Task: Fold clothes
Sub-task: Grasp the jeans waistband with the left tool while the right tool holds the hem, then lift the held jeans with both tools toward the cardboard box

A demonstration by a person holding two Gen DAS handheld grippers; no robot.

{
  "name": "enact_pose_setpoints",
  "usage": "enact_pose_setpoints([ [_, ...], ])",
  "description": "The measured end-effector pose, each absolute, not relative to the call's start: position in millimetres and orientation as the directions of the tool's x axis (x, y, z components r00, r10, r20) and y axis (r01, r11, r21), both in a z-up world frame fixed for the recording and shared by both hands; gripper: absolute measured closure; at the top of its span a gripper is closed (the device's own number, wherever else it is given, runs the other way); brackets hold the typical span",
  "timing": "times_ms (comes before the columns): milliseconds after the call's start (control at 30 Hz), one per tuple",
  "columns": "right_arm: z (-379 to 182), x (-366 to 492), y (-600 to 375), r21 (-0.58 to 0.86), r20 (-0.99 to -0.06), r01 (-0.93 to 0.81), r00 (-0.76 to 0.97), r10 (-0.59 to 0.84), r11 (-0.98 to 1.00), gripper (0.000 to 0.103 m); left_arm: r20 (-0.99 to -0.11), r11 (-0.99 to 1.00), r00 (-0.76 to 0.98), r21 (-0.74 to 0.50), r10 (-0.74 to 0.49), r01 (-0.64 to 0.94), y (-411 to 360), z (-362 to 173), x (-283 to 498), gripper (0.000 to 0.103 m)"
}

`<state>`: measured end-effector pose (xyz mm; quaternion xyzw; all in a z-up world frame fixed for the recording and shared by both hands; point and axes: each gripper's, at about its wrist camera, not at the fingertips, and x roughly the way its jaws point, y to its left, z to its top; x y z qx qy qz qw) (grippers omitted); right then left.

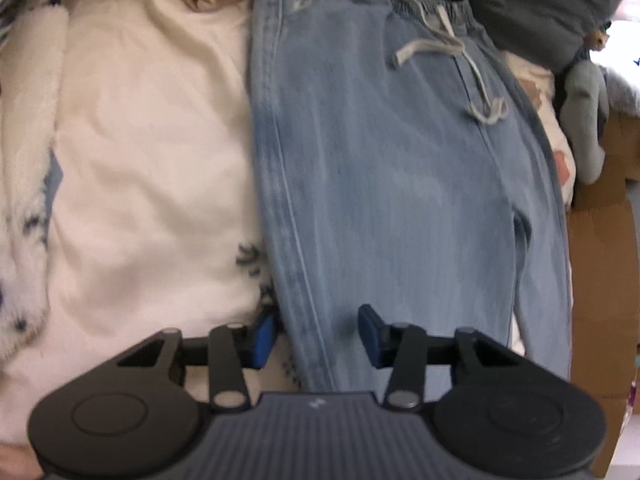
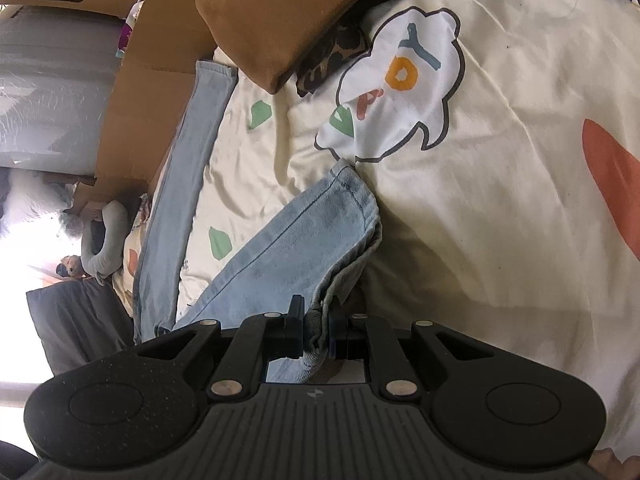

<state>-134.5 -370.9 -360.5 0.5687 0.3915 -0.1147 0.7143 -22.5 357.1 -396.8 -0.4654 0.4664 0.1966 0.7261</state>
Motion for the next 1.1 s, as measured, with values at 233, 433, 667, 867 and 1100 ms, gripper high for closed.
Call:
enact_pose_setpoints([
  [233,-355.6,-133.0,-373.1,0.693,-0.719,0.630,0.643,0.264,0.351,0.093,-0.834,0.434,0.543,-0.528,-0.102,-0.730,388.0,-397.7,-6.9,0.074],
  [433,-354.4,-131.5,-372.7,0.673,-0.736,0.639,0.624,0.261,0.371,0.093,-0.826,0.418,0.559,-0.534,-0.072,-0.735,410.1,-398.2,7.3,0.081],
  [667,-354.8,-128.9,-371.7,0.645,-0.762,0.659,0.591,0.263,0.387,0.093,-0.829,0.427,0.556,-0.524,-0.057,-0.737,424.5,-404.7,18.3,0.084],
  [867,-349.0,-123.2,-373.2,0.642,-0.764,0.655,0.591,0.261,0.398,0.093,-0.834,0.458,0.551,-0.502,-0.030,-0.734,433.6,-394.4,30.4,0.084],
  [1100,-336.3,-113.3,-375.0,0.642,-0.762,0.640,0.594,0.257,0.423,0.093,-0.840,0.497,0.543,-0.477,-0.015,-0.725,439.7,-389.2,48.2,0.085],
])
